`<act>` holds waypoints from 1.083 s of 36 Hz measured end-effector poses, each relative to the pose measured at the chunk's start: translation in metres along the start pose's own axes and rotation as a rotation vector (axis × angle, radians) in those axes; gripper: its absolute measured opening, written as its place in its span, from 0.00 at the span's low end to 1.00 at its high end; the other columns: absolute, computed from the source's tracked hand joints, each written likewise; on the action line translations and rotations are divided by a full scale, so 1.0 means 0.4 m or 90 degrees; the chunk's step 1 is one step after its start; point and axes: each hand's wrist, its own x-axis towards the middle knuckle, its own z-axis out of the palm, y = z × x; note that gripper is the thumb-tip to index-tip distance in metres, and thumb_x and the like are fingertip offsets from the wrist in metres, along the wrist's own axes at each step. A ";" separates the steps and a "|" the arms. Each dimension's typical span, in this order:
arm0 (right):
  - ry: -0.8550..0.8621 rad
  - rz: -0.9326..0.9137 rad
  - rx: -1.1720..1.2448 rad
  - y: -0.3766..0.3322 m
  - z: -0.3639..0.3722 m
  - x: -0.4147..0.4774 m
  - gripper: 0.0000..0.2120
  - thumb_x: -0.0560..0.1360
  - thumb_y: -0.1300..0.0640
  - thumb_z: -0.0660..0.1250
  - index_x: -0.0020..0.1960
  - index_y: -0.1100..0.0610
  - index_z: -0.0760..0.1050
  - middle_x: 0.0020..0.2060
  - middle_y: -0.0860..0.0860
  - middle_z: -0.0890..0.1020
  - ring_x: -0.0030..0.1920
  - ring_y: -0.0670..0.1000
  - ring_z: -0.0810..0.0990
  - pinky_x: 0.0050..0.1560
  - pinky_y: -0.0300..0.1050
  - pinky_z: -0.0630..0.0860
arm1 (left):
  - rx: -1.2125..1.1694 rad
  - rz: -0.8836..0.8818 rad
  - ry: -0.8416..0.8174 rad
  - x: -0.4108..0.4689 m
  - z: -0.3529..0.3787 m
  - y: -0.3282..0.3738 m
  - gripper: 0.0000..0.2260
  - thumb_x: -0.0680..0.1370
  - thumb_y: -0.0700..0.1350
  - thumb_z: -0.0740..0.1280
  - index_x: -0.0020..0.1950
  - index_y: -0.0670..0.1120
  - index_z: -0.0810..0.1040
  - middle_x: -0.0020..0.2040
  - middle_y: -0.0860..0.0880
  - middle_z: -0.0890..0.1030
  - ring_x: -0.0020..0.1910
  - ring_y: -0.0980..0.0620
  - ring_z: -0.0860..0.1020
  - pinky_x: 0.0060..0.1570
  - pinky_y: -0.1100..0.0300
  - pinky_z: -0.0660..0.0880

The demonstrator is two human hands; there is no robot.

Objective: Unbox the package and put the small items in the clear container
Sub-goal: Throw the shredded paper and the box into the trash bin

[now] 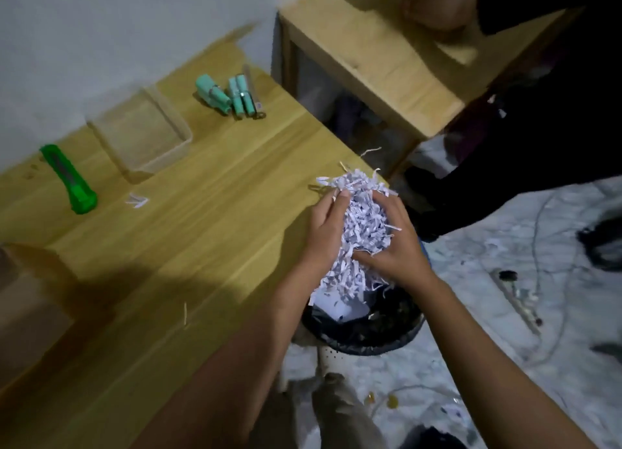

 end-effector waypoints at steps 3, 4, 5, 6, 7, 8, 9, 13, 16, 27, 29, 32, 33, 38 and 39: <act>0.039 0.078 -0.013 0.059 -0.069 -0.067 0.42 0.61 0.41 0.70 0.68 0.60 0.63 0.61 0.53 0.67 0.62 0.39 0.64 0.60 0.20 0.57 | 0.070 -0.001 -0.084 0.005 0.099 -0.045 0.08 0.81 0.46 0.59 0.43 0.54 0.74 0.42 0.55 0.76 0.40 0.65 0.74 0.45 0.73 0.69; 0.042 0.105 -0.013 0.081 -0.084 -0.088 0.41 0.60 0.43 0.69 0.69 0.59 0.63 0.62 0.53 0.67 0.62 0.39 0.63 0.60 0.21 0.57 | 0.092 -0.006 -0.109 0.007 0.128 -0.071 0.07 0.80 0.48 0.59 0.44 0.53 0.74 0.44 0.53 0.76 0.43 0.60 0.74 0.48 0.68 0.69; 0.041 0.132 -0.013 0.106 -0.095 -0.109 0.42 0.60 0.43 0.68 0.69 0.58 0.62 0.62 0.53 0.67 0.62 0.40 0.63 0.60 0.22 0.58 | 0.101 -0.013 -0.128 0.011 0.154 -0.100 0.07 0.80 0.49 0.59 0.46 0.51 0.75 0.45 0.50 0.76 0.46 0.57 0.74 0.49 0.64 0.69; 0.036 0.161 -0.015 0.133 -0.101 -0.128 0.43 0.60 0.42 0.67 0.70 0.57 0.61 0.63 0.52 0.66 0.63 0.41 0.63 0.62 0.26 0.59 | 0.105 -0.024 -0.139 0.015 0.176 -0.132 0.09 0.80 0.51 0.59 0.48 0.49 0.75 0.46 0.50 0.76 0.47 0.56 0.73 0.50 0.62 0.69; 0.027 0.188 -0.014 0.165 -0.101 -0.144 0.44 0.60 0.40 0.68 0.71 0.56 0.60 0.65 0.52 0.65 0.65 0.44 0.63 0.63 0.32 0.60 | 0.113 -0.036 -0.142 0.019 0.194 -0.164 0.11 0.79 0.52 0.59 0.48 0.46 0.76 0.46 0.50 0.76 0.46 0.56 0.73 0.50 0.61 0.69; 0.017 0.206 -0.011 0.198 -0.097 -0.158 0.46 0.60 0.37 0.69 0.71 0.55 0.59 0.66 0.53 0.65 0.67 0.46 0.63 0.63 0.37 0.61 | 0.122 -0.049 -0.137 0.026 0.208 -0.199 0.13 0.79 0.53 0.59 0.48 0.44 0.75 0.44 0.49 0.75 0.45 0.56 0.73 0.49 0.61 0.68; 0.006 0.221 -0.005 0.231 -0.091 -0.167 0.46 0.60 0.36 0.70 0.72 0.54 0.59 0.68 0.53 0.65 0.67 0.47 0.63 0.63 0.40 0.61 | 0.130 -0.064 -0.130 0.032 0.217 -0.230 0.13 0.79 0.52 0.59 0.47 0.44 0.75 0.43 0.49 0.74 0.43 0.56 0.72 0.48 0.61 0.68; -0.045 0.269 -0.002 0.349 -0.047 -0.192 0.42 0.64 0.51 0.75 0.72 0.52 0.58 0.68 0.53 0.64 0.64 0.42 0.61 0.62 0.38 0.62 | 0.165 -0.137 -0.099 0.070 0.228 -0.356 0.12 0.80 0.50 0.59 0.55 0.43 0.76 0.50 0.47 0.77 0.50 0.53 0.75 0.54 0.58 0.68; -0.087 0.304 0.020 0.418 -0.007 -0.200 0.41 0.65 0.54 0.74 0.72 0.50 0.57 0.66 0.53 0.63 0.66 0.48 0.63 0.62 0.43 0.64 | 0.223 -0.158 -0.058 0.101 0.215 -0.440 0.15 0.79 0.49 0.61 0.61 0.41 0.74 0.58 0.43 0.78 0.59 0.48 0.75 0.61 0.53 0.70; -0.159 0.319 -0.012 0.511 0.045 -0.206 0.35 0.69 0.60 0.72 0.72 0.55 0.61 0.69 0.56 0.66 0.69 0.54 0.65 0.62 0.35 0.58 | 0.465 -0.100 -0.072 0.146 0.177 -0.551 0.11 0.78 0.39 0.63 0.58 0.37 0.77 0.58 0.41 0.77 0.57 0.46 0.75 0.53 0.65 0.67; -0.162 0.304 -0.024 0.507 0.040 -0.205 0.32 0.70 0.61 0.71 0.71 0.55 0.63 0.69 0.55 0.66 0.68 0.54 0.66 0.61 0.32 0.57 | 0.504 -0.085 -0.092 0.144 0.174 -0.549 0.12 0.77 0.40 0.63 0.59 0.38 0.77 0.60 0.41 0.77 0.60 0.45 0.75 0.57 0.62 0.68; -0.149 0.304 -0.039 0.492 0.027 -0.202 0.29 0.71 0.61 0.70 0.70 0.57 0.64 0.68 0.56 0.68 0.67 0.54 0.68 0.61 0.33 0.60 | 0.541 -0.062 -0.116 0.135 0.173 -0.538 0.13 0.78 0.40 0.63 0.61 0.38 0.75 0.62 0.41 0.75 0.61 0.44 0.74 0.60 0.58 0.68; -0.148 0.310 -0.040 0.486 0.022 -0.200 0.29 0.71 0.62 0.69 0.70 0.57 0.65 0.68 0.56 0.68 0.67 0.54 0.68 0.61 0.34 0.60 | 0.545 -0.060 -0.121 0.130 0.174 -0.530 0.14 0.78 0.40 0.62 0.62 0.39 0.75 0.63 0.41 0.74 0.61 0.44 0.74 0.61 0.58 0.69; -0.147 0.315 -0.065 0.433 -0.016 -0.194 0.28 0.72 0.62 0.69 0.70 0.58 0.65 0.67 0.56 0.69 0.67 0.55 0.68 0.65 0.40 0.62 | 0.566 -0.020 -0.127 0.102 0.176 -0.463 0.16 0.79 0.41 0.60 0.65 0.39 0.72 0.65 0.43 0.73 0.63 0.45 0.72 0.63 0.57 0.68; -0.145 0.313 -0.072 0.417 -0.027 -0.191 0.28 0.72 0.62 0.68 0.70 0.58 0.65 0.67 0.56 0.70 0.67 0.55 0.68 0.66 0.43 0.63 | 0.564 -0.008 -0.122 0.093 0.174 -0.443 0.16 0.79 0.42 0.60 0.66 0.39 0.72 0.65 0.43 0.73 0.63 0.46 0.72 0.64 0.57 0.68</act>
